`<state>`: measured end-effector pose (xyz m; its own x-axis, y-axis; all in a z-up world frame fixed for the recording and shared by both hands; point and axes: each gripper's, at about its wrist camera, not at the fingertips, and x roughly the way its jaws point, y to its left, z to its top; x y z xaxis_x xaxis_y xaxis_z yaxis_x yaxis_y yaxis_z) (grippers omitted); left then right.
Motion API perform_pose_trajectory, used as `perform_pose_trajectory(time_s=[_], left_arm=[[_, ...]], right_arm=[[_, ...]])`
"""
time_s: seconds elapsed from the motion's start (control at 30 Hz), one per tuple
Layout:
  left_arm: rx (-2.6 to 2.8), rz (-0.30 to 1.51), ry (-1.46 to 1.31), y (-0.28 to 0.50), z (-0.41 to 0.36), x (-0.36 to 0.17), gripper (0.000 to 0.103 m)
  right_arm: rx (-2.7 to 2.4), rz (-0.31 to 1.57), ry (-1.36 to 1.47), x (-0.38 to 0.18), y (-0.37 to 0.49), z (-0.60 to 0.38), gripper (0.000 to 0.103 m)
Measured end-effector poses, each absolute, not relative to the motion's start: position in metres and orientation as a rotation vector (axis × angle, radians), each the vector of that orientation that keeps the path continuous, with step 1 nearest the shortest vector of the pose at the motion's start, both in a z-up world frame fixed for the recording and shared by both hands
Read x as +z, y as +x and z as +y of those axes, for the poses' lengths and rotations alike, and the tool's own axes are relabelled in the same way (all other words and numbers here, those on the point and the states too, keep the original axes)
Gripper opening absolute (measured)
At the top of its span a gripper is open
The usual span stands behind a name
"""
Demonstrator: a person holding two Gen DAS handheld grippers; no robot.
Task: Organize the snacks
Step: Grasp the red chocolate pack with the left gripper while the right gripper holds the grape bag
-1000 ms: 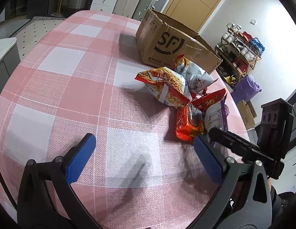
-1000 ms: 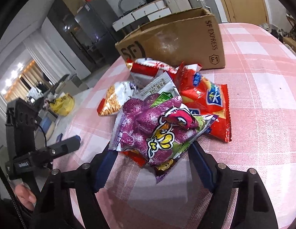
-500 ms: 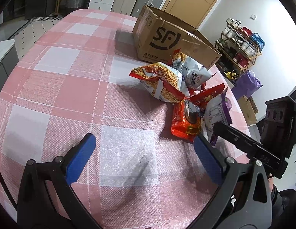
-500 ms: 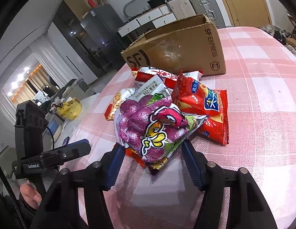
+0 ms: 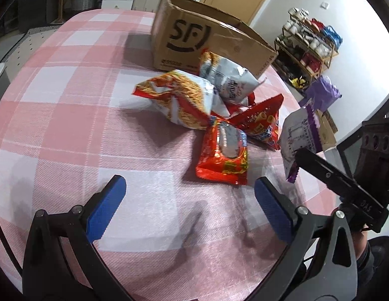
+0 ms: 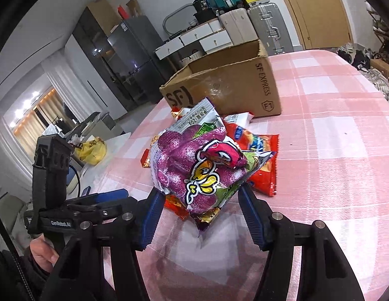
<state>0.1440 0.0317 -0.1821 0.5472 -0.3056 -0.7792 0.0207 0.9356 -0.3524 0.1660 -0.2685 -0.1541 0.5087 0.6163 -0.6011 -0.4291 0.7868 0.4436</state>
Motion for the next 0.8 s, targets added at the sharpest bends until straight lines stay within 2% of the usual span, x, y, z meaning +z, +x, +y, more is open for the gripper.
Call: perform_pose_trajectory(time_s=[0.8], left_arm=[[-0.174, 1.023, -0.167, 0.216, -0.04, -0.199, 0.102]], right_arm=[[0.577, 0.83, 0.312, -0.16, 0.159, -0.314, 0.061]])
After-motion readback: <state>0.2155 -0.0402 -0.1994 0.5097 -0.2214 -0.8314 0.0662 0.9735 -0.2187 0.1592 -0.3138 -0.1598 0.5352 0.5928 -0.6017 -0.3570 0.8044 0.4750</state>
